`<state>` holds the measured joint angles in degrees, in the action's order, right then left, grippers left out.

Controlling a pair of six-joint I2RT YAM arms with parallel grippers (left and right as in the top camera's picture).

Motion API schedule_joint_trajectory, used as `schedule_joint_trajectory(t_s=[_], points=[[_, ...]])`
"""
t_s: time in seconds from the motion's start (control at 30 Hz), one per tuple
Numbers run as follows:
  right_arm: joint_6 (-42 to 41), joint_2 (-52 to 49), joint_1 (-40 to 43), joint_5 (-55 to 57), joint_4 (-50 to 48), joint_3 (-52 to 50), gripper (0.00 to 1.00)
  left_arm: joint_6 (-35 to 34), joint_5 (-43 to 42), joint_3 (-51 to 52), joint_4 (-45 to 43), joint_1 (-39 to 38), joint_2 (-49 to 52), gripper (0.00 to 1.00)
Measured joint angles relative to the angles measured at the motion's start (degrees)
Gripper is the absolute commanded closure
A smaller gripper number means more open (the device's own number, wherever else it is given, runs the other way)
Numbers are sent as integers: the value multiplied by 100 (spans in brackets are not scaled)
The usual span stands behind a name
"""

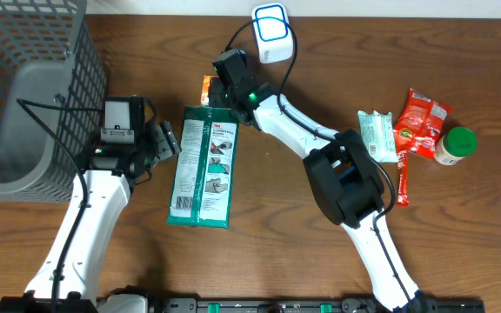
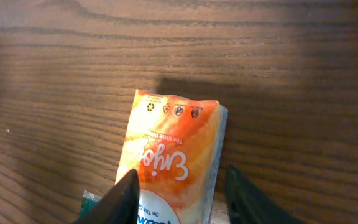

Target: Scan the item barcode

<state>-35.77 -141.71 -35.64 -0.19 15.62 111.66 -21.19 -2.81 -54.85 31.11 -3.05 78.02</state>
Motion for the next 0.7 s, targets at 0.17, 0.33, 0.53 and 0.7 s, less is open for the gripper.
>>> schedule_joint_trajectory(t_s=[0.17,0.33,0.53,0.7], points=[[-94,-9,4,0,-63,-7,53,0,0,0,0,0,0,18],[-232,-96,7,-2,-155,-9,90,0,0,0,0,0,0,18],[-236,-118,103,-66,-262,-9,99,0,0,0,0,0,0,18],[-42,-101,424,-634,-262,-9,99,0,0,0,0,0,0,18]])
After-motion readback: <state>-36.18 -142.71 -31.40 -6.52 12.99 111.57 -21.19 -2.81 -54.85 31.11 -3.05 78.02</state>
